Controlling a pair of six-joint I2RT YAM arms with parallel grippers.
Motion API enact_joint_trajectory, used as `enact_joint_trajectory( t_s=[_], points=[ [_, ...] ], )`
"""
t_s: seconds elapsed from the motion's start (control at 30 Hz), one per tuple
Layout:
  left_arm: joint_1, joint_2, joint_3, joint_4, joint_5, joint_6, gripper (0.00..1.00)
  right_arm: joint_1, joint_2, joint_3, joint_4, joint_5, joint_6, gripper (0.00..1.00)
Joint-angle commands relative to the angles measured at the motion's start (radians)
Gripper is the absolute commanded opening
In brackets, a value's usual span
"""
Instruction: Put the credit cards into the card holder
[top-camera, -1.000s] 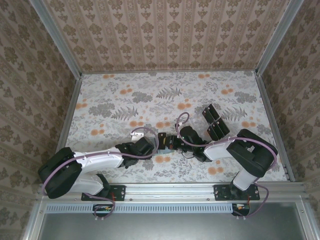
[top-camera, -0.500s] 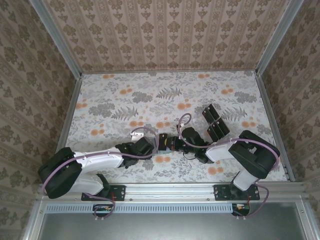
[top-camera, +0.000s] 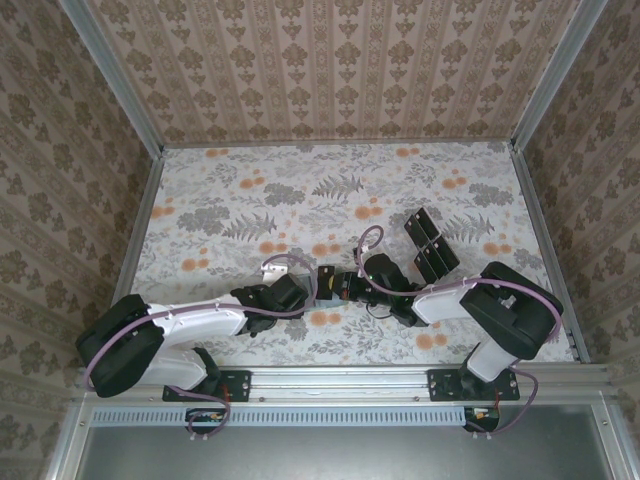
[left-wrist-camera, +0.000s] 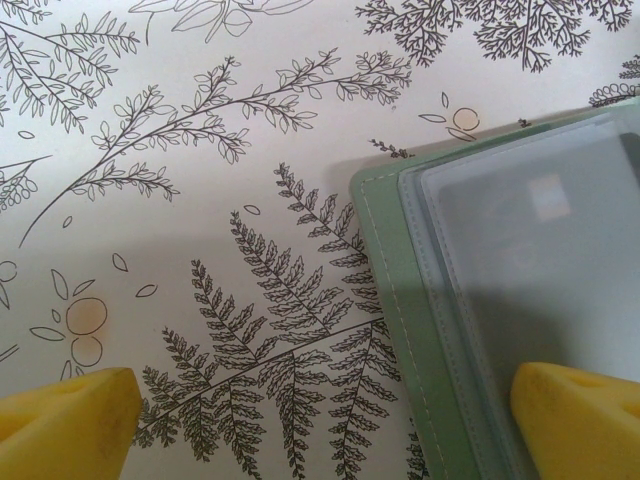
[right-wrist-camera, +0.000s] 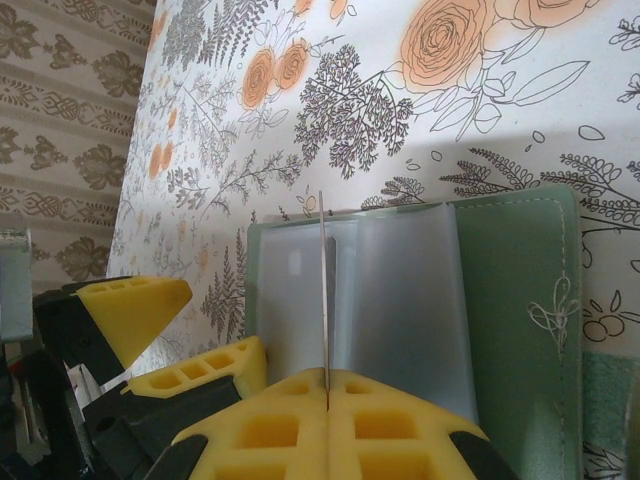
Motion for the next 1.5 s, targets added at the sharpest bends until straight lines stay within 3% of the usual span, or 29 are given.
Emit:
enact_joint_trajectory(
  t_s=[0.0,0.37,0.8,1.47],
  points=[
    [-0.006,0.016,-0.014,-0.050,-0.002,-0.011,1.00,-0.004,0.041,0.026,0.026,-0.015,0.006,0.00],
    [-0.007,0.016,-0.019,-0.049,-0.003,-0.012,1.00,-0.004,0.072,0.026,0.064,-0.032,0.025,0.00],
    [-0.007,0.011,-0.022,-0.051,-0.004,-0.016,1.00,-0.012,-0.005,0.030,0.005,-0.006,-0.002,0.00],
    [-0.014,0.010,-0.021,-0.059,-0.007,-0.019,1.00,-0.054,0.112,0.078,0.097,-0.025,-0.011,0.00]
  ],
)
